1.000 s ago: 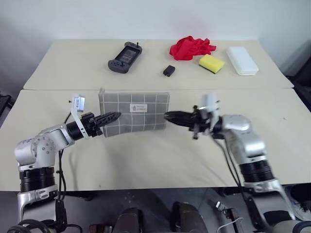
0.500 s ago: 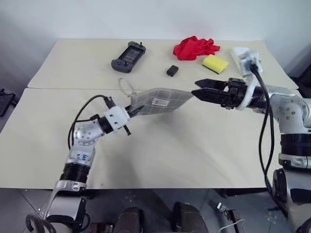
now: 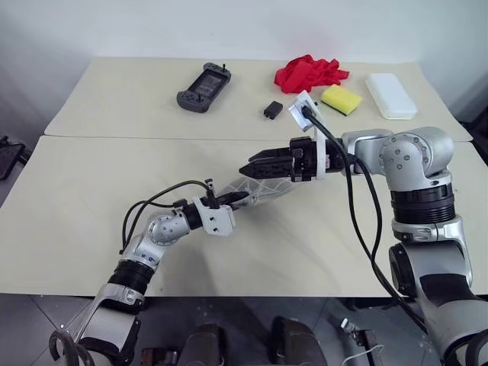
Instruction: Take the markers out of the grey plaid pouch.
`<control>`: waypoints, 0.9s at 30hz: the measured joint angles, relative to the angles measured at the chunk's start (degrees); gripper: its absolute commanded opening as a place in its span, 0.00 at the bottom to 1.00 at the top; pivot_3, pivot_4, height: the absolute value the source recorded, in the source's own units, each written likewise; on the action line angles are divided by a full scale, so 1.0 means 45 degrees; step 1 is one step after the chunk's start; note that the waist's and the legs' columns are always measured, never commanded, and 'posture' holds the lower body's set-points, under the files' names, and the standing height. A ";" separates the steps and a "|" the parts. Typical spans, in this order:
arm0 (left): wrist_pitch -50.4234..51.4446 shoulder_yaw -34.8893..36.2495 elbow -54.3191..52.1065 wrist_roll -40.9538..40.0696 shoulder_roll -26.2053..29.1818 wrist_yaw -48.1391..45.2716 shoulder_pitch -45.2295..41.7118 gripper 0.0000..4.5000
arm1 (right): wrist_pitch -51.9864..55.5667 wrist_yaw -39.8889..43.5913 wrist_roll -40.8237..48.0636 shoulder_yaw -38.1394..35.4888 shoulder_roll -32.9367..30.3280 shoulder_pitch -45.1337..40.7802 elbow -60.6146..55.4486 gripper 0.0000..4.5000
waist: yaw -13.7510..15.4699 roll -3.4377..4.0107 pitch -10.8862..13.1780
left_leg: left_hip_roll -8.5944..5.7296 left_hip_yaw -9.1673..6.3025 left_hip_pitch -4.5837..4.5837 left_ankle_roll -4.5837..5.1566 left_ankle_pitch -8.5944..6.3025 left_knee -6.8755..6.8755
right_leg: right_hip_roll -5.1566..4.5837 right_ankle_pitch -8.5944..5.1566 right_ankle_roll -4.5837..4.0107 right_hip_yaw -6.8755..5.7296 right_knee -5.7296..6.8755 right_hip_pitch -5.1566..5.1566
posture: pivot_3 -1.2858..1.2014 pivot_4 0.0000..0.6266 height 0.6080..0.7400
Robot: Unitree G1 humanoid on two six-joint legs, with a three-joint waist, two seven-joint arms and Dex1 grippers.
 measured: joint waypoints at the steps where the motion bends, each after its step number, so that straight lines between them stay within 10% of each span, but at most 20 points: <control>1: 0.0022 -0.0002 0.0001 0.0004 0.0014 0.0051 0.0000 0.00 | 0.0008 0.0059 -0.0023 0.0026 0.0000 0.0002 0.0082 1.00 | -0.0004 0.0000 0.0000 | -0.0006 -0.0002 -0.0057 0.0001 0.0000 0.0031 | 0.0000 0.0002 0.0003 -0.0003 0.0018 -0.0047 | 0.52 0.24 1.00; 18: 0.0420 -0.0008 -0.0187 -0.0197 0.0157 0.0234 0.0174 0.00 | 0.0001 0.1053 -0.0665 -0.0035 -0.0589 0.0276 0.1712 1.00 | -0.0036 0.0000 0.0000 | -0.0017 0.0009 -0.0067 0.0000 0.0000 0.0049 | 0.0006 0.0002 0.0003 -0.0035 0.0037 -0.0060 | 0.52 0.24 1.00; 27: 0.0477 -0.0072 -0.0144 -0.0266 0.0149 0.0212 0.0128 0.00 | 0.0814 0.0751 0.0181 -0.0803 0.0259 0.0359 0.1025 0.41 | -0.0024 0.0000 0.0000 | -0.0020 0.0004 -0.0067 0.0000 0.0000 0.0053 | 0.0005 0.0002 0.0003 -0.0036 0.0040 -0.0059 | 0.52 0.24 1.00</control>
